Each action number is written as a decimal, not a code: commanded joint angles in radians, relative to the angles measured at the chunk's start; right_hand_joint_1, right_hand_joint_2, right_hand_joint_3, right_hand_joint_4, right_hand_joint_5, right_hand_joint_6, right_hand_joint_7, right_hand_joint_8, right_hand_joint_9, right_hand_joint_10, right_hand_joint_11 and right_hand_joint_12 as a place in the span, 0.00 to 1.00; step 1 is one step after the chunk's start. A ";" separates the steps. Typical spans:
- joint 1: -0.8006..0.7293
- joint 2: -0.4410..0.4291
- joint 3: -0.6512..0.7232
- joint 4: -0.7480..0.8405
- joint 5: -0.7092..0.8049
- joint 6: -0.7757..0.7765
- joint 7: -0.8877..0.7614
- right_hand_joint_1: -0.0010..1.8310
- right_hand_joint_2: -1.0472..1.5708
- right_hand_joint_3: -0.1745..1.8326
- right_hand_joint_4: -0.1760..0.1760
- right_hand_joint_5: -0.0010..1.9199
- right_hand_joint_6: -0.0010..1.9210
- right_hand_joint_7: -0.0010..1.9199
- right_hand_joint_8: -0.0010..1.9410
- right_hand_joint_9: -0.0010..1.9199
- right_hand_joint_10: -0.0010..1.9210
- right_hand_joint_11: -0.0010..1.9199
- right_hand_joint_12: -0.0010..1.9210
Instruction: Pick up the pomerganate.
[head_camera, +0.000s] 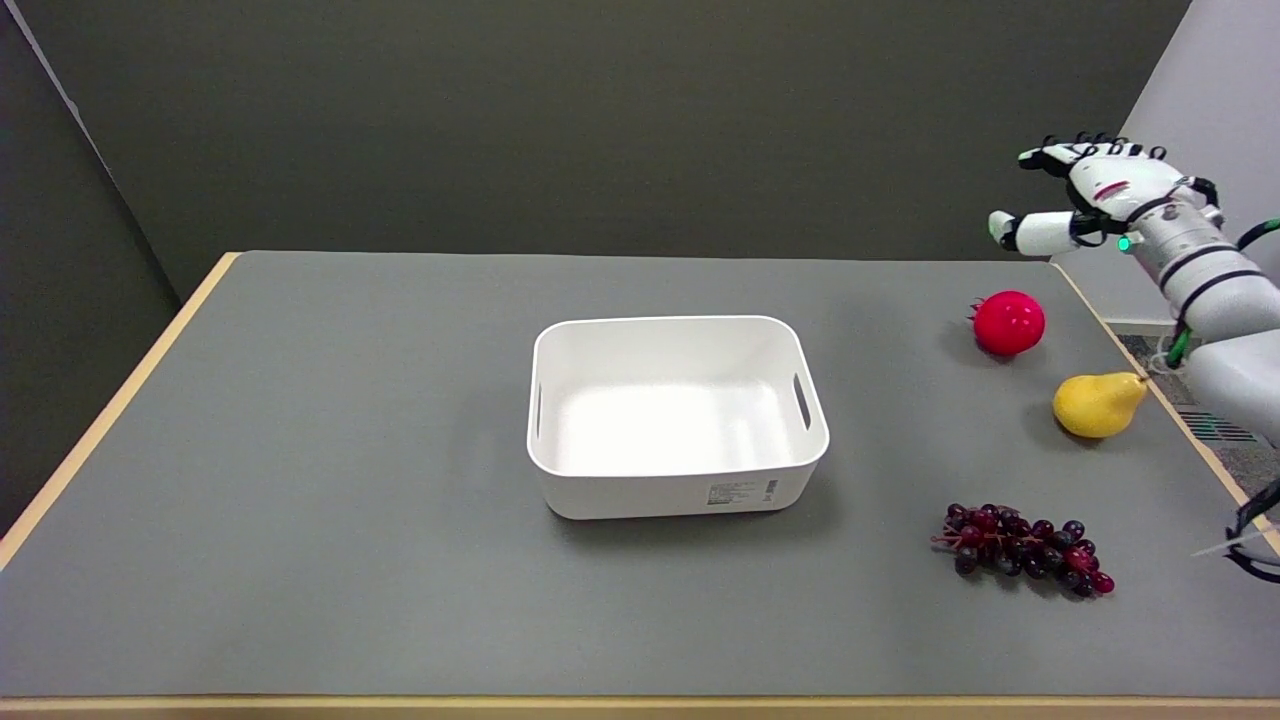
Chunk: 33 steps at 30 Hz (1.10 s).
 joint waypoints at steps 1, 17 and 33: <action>-0.269 0.088 0.221 0.269 -0.001 -0.198 -0.050 0.10 0.63 0.54 0.82 0.09 0.21 0.09 0.13 0.05 0.26 0.02 0.58; -0.286 0.097 0.106 0.197 0.004 -0.273 -0.043 0.07 0.62 0.54 0.81 0.09 0.21 0.08 0.13 0.05 0.26 0.03 0.58; -0.291 0.097 0.025 0.190 0.067 -0.262 -0.040 0.07 0.62 0.54 0.81 0.09 0.21 0.08 0.13 0.05 0.25 0.03 0.58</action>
